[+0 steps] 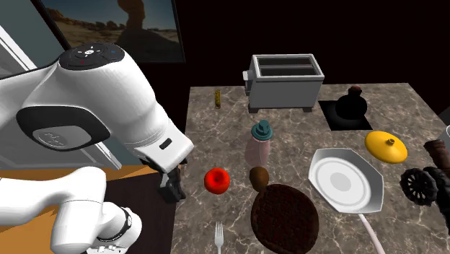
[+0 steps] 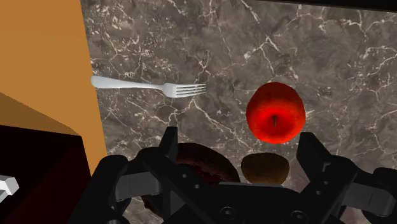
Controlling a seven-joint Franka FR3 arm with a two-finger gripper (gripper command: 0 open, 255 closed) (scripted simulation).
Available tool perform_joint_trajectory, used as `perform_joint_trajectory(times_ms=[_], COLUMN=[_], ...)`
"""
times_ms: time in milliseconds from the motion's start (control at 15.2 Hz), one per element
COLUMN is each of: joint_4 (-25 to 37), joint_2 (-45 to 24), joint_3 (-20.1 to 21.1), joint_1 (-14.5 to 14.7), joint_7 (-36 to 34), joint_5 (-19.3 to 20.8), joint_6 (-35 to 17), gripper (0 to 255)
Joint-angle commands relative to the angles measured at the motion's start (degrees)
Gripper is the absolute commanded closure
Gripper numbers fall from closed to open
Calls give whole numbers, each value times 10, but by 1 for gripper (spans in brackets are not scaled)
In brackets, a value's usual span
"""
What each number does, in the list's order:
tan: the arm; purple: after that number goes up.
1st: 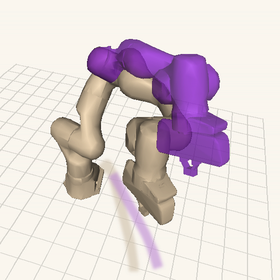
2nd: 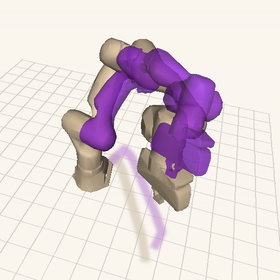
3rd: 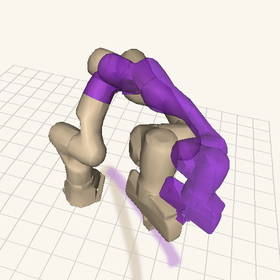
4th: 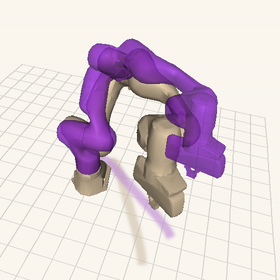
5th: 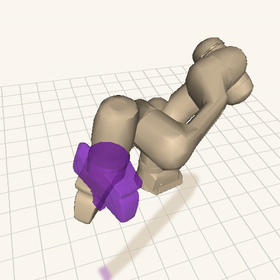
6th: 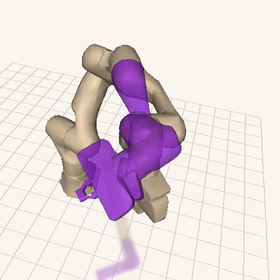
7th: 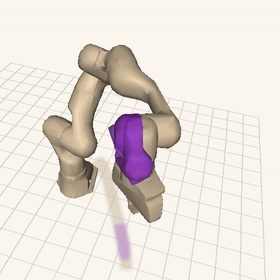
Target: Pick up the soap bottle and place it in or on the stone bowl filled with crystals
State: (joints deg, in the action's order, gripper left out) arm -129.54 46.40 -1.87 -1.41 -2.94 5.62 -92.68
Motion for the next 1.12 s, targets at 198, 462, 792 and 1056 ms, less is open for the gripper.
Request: perform_joint_trajectory(times_ms=[198, 462, 792, 1056], joint_4=[12, 41, 97, 158], joint_2=[-42, -106, -197, -278], joint_3=[32, 73, 121, 157], joint_1=[1, -1, -6, -11], joint_7=[-50, -115, -197, -264], joint_5=[-14, -26, -25, -11], joint_6=[-30, -67, -103, -121], gripper=[0, 0, 0, 0])
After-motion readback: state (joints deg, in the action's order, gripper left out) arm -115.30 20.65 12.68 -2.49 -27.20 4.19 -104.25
